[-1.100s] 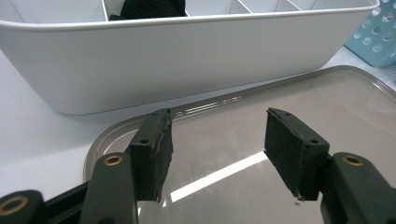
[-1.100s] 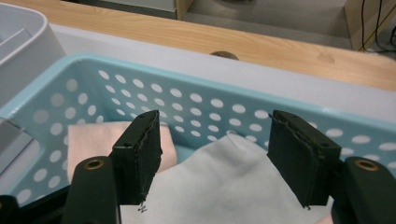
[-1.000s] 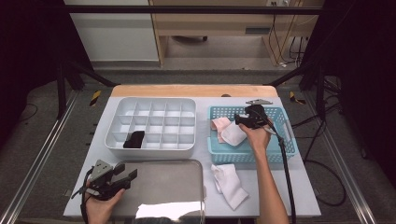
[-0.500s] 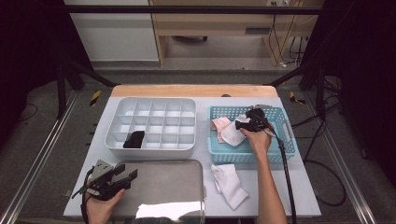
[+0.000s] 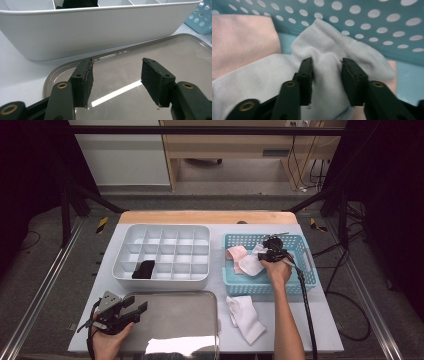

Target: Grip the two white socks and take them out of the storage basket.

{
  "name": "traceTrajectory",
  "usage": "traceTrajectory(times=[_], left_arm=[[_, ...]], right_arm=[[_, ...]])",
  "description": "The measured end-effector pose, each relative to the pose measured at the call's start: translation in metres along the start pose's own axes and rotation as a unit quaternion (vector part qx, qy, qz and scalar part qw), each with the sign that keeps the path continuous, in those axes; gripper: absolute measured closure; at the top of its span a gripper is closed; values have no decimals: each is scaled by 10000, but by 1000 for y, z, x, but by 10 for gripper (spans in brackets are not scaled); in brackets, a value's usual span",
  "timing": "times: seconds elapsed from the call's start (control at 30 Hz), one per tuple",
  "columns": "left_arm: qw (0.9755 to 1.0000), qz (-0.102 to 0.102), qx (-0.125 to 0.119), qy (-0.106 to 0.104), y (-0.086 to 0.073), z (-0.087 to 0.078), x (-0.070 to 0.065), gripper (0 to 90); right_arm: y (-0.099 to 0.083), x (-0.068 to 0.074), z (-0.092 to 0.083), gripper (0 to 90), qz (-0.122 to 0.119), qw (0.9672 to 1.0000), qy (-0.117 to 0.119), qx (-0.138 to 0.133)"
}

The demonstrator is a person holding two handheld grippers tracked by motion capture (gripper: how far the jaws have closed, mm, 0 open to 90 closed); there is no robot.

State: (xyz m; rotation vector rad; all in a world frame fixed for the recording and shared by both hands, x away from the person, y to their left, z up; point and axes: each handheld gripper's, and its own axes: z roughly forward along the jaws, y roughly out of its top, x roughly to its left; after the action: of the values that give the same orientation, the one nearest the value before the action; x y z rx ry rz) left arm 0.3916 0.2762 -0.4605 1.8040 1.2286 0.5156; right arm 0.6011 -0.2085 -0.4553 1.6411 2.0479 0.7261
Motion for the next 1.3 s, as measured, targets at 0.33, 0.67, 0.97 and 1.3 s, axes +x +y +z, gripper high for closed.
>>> traceTrajectory(times=[0.33, 0.67, 0.97, 1.3], left_arm=[[10000, 0, 15, -8, 0, 0, 0, 420], [10000, -11, 23, -20, 0, 1, 0, 422], [10000, -26, 13, -23, 0, 1, 0, 422], [10000, -3, 38, -16, 0, 1, -1, 424]], right_arm=[[2, -1, -15, 817, 143, 9986, 115, -490], [5, -2, -33, 865, 133, 9953, 326, -899], [7, -3, -55, 865, 67, 9883, 453, -1452], [5, 0, -96, 864, -92, 9759, 800, -2026]])
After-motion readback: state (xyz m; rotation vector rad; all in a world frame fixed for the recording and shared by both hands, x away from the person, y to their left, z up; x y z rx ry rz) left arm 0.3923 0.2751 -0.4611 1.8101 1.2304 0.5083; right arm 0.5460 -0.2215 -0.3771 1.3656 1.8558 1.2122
